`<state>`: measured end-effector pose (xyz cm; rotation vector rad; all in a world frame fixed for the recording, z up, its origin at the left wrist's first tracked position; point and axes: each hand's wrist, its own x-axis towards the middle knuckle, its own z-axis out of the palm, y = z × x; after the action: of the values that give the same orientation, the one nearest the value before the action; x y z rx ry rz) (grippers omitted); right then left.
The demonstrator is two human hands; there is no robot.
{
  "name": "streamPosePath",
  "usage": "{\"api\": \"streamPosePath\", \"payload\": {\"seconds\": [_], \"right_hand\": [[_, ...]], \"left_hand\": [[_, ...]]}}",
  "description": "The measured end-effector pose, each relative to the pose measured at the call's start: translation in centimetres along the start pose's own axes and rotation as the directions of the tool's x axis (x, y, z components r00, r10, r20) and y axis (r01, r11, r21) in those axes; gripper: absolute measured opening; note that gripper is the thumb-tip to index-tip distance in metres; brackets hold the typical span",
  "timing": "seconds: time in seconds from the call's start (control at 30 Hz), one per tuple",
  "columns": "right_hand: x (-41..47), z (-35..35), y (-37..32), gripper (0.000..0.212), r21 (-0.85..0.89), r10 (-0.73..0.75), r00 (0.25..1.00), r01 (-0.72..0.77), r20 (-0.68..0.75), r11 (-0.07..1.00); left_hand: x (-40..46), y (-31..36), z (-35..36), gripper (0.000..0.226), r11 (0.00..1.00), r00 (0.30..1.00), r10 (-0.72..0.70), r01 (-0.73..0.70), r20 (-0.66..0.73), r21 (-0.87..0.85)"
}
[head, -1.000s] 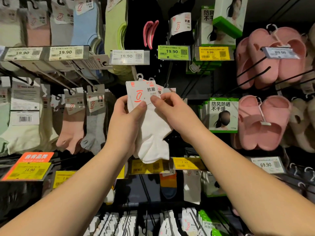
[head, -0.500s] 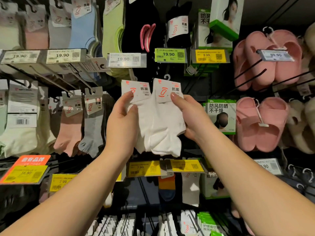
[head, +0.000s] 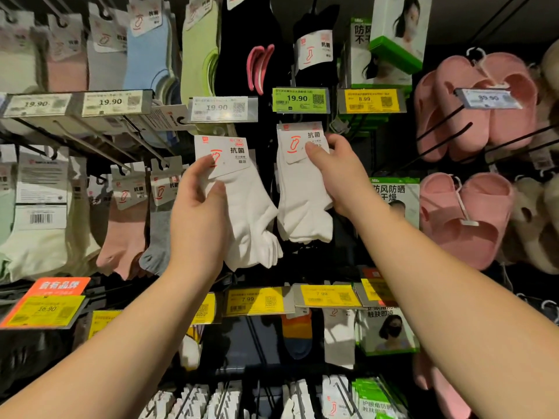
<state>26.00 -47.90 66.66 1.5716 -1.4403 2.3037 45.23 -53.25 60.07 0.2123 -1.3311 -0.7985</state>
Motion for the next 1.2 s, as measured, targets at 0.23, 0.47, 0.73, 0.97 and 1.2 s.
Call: {"api": "streamPosePath", "payload": {"seconds": [0.23, 0.47, 0.73, 0.97, 1.2], "right_hand": [[0.6, 0.0, 0.9, 0.031, -0.006, 0.084, 0.996, -0.084, -0.005, 0.996], [2.2, 1.3, 3.7, 0.031, -0.13, 0.205, 0.979, -0.206, -0.019, 0.97], [3.2, 1.1, 5.5, 0.037, -0.356, 0.235, 0.971, -0.234, -0.042, 0.905], [0.2, -0.5, 4.2, 0.041, -0.545, -0.009, 0.995, -0.046, -0.098, 0.837], [-6.1, 1.3, 1.2, 0.031, 0.105, 0.234, 0.912, -0.283, 0.338, 0.953]], "left_hand": [[-0.1, -0.1, 0.3, 0.037, 0.999, 0.999, -0.014, 0.015, 0.03, -0.029], [0.0, -0.1, 0.3, 0.041, 0.999, 0.997, -0.013, 0.016, 0.079, -0.031], [0.1, -1.4, -0.2, 0.04, 0.999, 0.994, -0.019, 0.024, 0.105, -0.043], [0.3, -2.0, 0.1, 0.037, 0.999, 0.987, -0.035, 0.039, 0.154, -0.027], [0.4, -2.2, 2.7, 0.04, 0.985, 0.961, -0.111, 0.14, 0.255, -0.099]]}}
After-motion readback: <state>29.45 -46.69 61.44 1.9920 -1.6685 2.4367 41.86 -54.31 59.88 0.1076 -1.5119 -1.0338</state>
